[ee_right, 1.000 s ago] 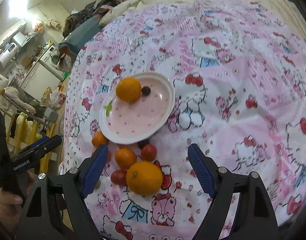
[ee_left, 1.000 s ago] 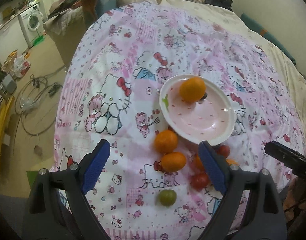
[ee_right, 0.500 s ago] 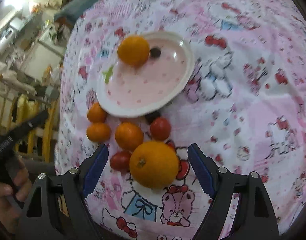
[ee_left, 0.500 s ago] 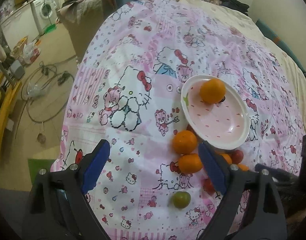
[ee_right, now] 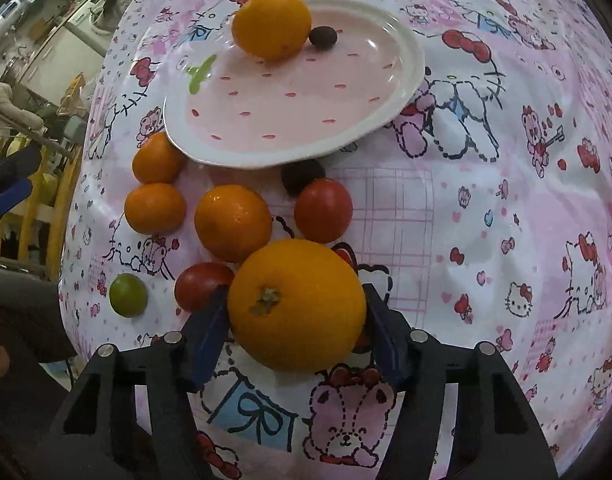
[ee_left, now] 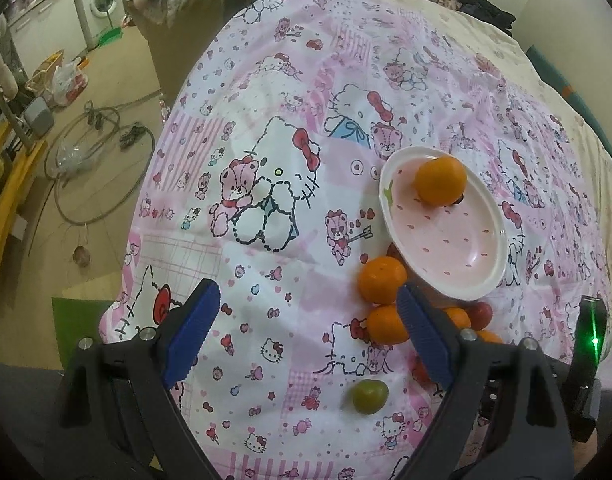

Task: Organize fruits
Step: 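Grasp the big orange with the right gripper while the left grasps a mandarin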

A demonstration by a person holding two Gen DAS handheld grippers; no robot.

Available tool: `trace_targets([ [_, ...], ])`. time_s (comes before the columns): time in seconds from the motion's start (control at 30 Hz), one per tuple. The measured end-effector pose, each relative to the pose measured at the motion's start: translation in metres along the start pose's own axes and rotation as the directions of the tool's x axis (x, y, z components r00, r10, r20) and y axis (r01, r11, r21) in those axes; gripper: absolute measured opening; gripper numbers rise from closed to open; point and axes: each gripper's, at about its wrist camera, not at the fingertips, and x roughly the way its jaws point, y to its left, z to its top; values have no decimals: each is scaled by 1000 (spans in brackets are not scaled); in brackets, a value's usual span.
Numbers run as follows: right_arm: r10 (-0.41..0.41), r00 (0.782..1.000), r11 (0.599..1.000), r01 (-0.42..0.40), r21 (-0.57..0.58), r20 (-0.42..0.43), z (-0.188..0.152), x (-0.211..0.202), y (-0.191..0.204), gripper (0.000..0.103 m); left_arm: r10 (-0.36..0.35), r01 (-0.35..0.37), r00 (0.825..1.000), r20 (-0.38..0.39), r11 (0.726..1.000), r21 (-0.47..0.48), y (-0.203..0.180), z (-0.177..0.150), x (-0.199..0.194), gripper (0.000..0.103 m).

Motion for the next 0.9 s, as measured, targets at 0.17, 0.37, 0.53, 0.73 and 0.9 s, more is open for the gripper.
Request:
trace_targets([
  [0.17, 41, 999, 999, -42, 29, 33, -2, -13, -5, 63, 22, -21, 999, -26, 1000, 13, -3, -3, 7, 88],
  [0.37, 79, 983, 992, -94, 84, 164, 1, -52, -21, 63, 14, -8, 995, -97, 998, 68, -24, -12, 26, 88],
  [0.53, 79, 969, 983, -114, 141, 233, 4, -72, -37, 63, 9, 13, 986, -165, 991, 134, -51, -22, 50, 83],
  [0.73, 96, 960, 978, -140, 155, 264, 4, -80, -44, 63, 38, 11, 971, -234, 978, 206, -82, -30, 75, 72],
  [0.9, 97, 960, 975, -144, 167, 263, 2, -82, -50, 63, 52, 12, 960, -273, 974, 226, -96, -29, 87, 52],
])
